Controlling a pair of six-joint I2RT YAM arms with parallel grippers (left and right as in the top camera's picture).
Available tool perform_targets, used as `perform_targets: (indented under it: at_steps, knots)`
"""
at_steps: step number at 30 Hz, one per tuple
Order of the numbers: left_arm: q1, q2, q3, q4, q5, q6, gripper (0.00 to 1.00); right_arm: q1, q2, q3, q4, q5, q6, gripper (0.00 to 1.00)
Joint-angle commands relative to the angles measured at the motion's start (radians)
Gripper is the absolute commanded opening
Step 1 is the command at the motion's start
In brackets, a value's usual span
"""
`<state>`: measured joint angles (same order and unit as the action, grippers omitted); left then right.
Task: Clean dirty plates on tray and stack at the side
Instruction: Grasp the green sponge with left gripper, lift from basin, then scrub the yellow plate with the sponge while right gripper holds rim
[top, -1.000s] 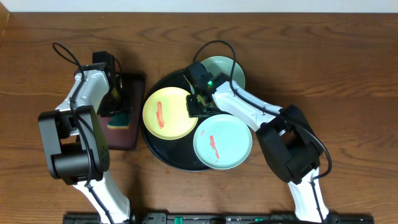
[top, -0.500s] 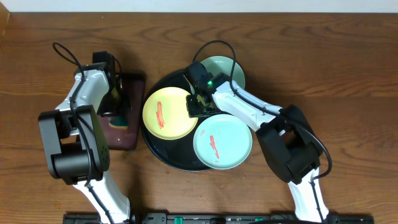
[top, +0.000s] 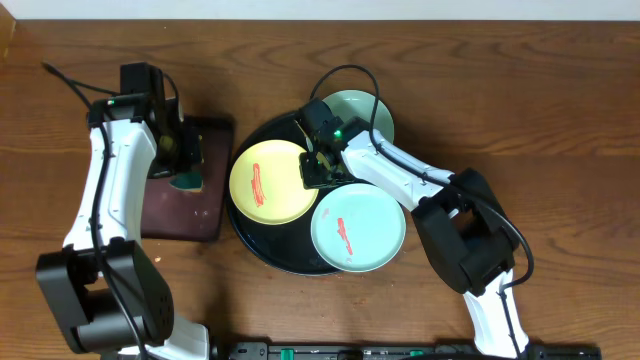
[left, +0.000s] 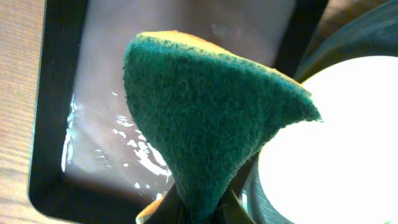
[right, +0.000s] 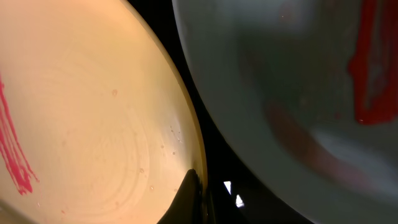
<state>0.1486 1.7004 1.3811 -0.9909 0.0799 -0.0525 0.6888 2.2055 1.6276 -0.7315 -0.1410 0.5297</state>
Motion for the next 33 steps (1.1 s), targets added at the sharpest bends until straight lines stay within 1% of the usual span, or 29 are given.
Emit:
perform_targets:
  at_steps: [1,2,3,8,10,12,13,15,17,21,24,27,30,33]
  knots:
    - [0.003,0.003,0.014,-0.029,-0.08,-0.172,0.07,0.006,0.025,-0.003,-0.014,0.031,-0.034,0.01]
    - [0.003,0.006,0.014,-0.037,-0.141,-0.225,0.07,0.006,0.025,-0.003,-0.016,0.031,-0.034,0.01]
    - [0.003,0.008,0.014,-0.038,-0.177,-0.249,0.08,0.006,0.025,-0.003,-0.017,0.031,-0.034,0.01]
    - [0.003,0.011,0.014,-0.033,-0.182,-0.253,0.07,0.006,0.025,-0.003,-0.016,0.025,-0.038,0.01]
    - [0.003,0.011,0.014,-0.033,-0.158,-0.247,0.07,0.006,0.025,-0.003,-0.017,0.021,-0.038,0.01]
    - [0.001,0.011,0.014,-0.032,-0.051,-0.172,0.07,0.005,0.025,-0.003,-0.017,0.015,-0.041,0.01]
    - [-0.003,0.011,0.013,-0.032,0.047,-0.12,0.07,0.005,0.025,-0.003,-0.017,0.012,-0.041,0.01]
    - [-0.015,0.011,0.005,-0.026,0.148,-0.101,0.07,0.005,0.025,-0.003,-0.016,0.009,-0.041,0.01]
    - [-0.039,0.011,-0.016,-0.003,0.195,-0.107,0.07,0.005,0.025,-0.003,-0.016,0.009,-0.041,0.01]
    - [-0.11,0.011,-0.071,0.053,0.197,-0.208,0.07,0.005,0.025,-0.003,-0.017,0.009,-0.041,0.01]
    - [-0.175,0.012,-0.119,0.122,0.196,-0.247,0.07,0.004,0.025,-0.003,-0.018,0.009,-0.041,0.01]
    - [-0.236,0.019,-0.162,0.187,0.14,-0.3,0.07,0.004,0.025,-0.003,-0.018,0.009,-0.041,0.01]
    - [-0.288,0.034,-0.2,0.229,0.087,-0.332,0.08,0.004,0.025,-0.003,-0.02,0.009,-0.041,0.01]
    - [-0.327,0.064,-0.206,0.235,0.087,-0.346,0.07,0.004,0.025,-0.003,-0.02,0.009,-0.041,0.01]
